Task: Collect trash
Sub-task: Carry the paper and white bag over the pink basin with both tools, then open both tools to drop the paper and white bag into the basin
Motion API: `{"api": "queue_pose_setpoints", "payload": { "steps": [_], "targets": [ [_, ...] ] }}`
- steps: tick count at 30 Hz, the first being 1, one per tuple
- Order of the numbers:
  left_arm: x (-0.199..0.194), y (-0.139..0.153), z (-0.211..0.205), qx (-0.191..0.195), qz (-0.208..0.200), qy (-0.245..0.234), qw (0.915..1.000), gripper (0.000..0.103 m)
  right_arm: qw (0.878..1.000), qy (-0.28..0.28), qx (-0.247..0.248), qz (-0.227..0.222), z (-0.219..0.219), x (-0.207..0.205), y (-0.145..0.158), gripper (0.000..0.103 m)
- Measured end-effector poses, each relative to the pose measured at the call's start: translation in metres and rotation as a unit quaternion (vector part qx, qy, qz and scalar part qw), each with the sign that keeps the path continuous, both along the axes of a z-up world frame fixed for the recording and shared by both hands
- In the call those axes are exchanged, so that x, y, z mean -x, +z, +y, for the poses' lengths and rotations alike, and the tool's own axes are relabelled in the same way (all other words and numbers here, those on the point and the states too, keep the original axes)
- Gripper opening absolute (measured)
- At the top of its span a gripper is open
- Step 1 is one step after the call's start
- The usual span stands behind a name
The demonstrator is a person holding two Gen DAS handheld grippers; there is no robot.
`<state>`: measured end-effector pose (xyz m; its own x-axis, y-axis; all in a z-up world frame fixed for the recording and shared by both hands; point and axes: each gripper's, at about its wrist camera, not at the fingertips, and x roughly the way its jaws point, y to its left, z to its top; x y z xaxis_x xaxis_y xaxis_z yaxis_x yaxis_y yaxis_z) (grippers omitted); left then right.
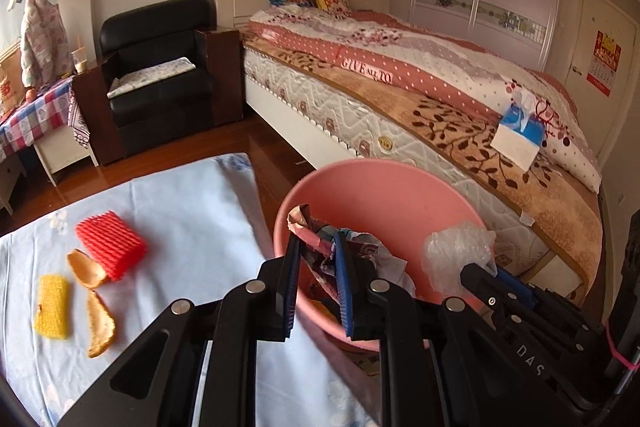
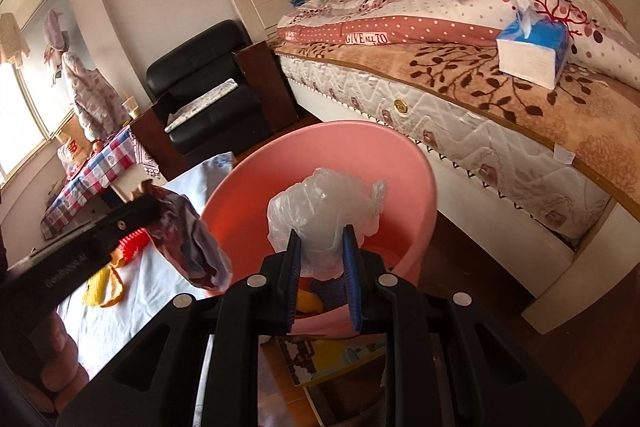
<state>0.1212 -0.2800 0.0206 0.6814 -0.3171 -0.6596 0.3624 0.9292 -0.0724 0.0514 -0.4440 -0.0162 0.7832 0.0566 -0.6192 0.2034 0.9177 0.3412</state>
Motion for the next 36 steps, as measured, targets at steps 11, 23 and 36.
{"api": "queue_pose_setpoints", "payload": {
  "steps": [11, 23, 36],
  "targets": [
    [-0.007, -0.016, -0.025, -0.020, 0.010, -0.013, 0.9997, 0.016, 1.000, -0.001, -0.007, 0.010, -0.011, -0.007, -0.010, 0.020],
    [-0.009, -0.026, -0.034, -0.036, 0.020, -0.019, 0.9990, 0.021, 1.000, 0.001, -0.011, 0.016, -0.011, -0.014, -0.013, 0.020],
    [-0.011, -0.029, -0.019, -0.021, 0.032, -0.001, 0.9993, 0.048, 1.000, -0.003, -0.019, 0.019, -0.013, -0.016, -0.017, 0.021]
  ]
}}
